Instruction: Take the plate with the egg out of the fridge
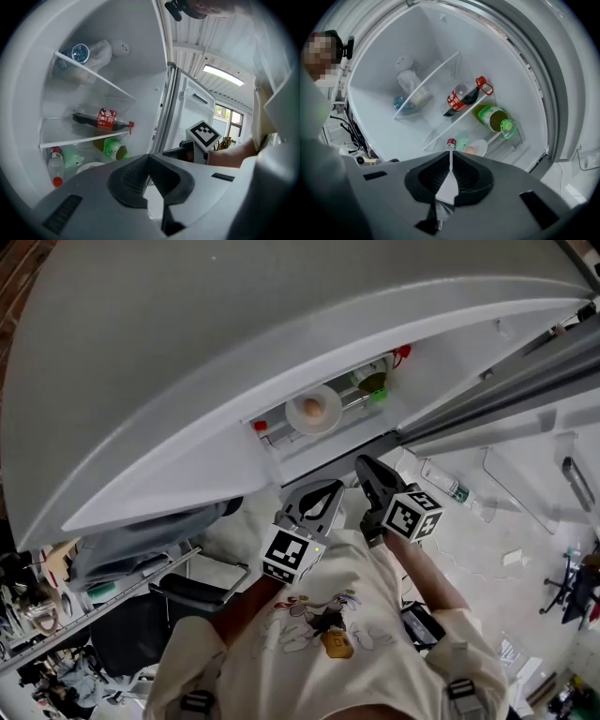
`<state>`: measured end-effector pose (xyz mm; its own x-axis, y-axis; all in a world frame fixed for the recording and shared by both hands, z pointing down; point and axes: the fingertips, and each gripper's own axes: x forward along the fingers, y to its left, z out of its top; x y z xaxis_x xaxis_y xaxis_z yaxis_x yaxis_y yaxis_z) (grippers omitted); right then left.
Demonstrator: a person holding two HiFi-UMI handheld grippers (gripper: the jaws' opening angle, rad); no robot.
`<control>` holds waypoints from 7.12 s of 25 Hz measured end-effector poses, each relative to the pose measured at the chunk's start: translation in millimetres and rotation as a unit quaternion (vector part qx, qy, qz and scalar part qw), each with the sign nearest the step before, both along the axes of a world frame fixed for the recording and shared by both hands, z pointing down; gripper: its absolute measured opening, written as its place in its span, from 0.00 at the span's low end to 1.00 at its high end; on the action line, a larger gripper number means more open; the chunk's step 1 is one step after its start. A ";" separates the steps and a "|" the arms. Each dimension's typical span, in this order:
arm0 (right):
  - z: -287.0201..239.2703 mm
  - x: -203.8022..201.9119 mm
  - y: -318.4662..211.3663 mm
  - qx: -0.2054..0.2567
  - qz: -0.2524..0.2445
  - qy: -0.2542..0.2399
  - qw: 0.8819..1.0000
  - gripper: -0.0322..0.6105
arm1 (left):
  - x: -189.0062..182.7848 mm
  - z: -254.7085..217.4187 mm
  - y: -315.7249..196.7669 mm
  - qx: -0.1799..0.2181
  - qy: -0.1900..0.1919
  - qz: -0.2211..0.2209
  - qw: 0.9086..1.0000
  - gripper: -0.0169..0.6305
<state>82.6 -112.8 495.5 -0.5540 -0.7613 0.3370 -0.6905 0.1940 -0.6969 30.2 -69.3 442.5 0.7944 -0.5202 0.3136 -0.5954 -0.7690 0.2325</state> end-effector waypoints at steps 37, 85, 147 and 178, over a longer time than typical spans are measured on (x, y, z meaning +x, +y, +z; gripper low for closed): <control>52.8 -13.0 -39.8 -0.100 0.012 -0.088 0.991 0.15 | -10.0 11.9 -9.4 0.035 -0.044 -0.033 0.998 0.04; 134.8 -22.1 -102.2 -0.162 0.079 -0.092 0.979 0.20 | -29.3 55.2 -8.8 0.026 -0.085 -0.042 0.995 0.04; 167.4 -34.6 -130.3 -0.225 0.110 -0.230 0.940 0.11 | -40.5 62.2 -8.2 0.019 -0.104 -0.063 0.992 0.04; 162.8 -27.6 -119.9 -0.243 0.139 -0.287 0.916 0.09 | -31.2 62.5 -5.0 0.018 -0.102 -0.048 0.993 0.04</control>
<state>55.0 -232.7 658.3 -0.5541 -0.7372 0.3866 -0.1591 -0.3621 -0.9185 -1.0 -74.4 505.0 0.6624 -0.6047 0.4422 -0.6987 -0.7117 0.0733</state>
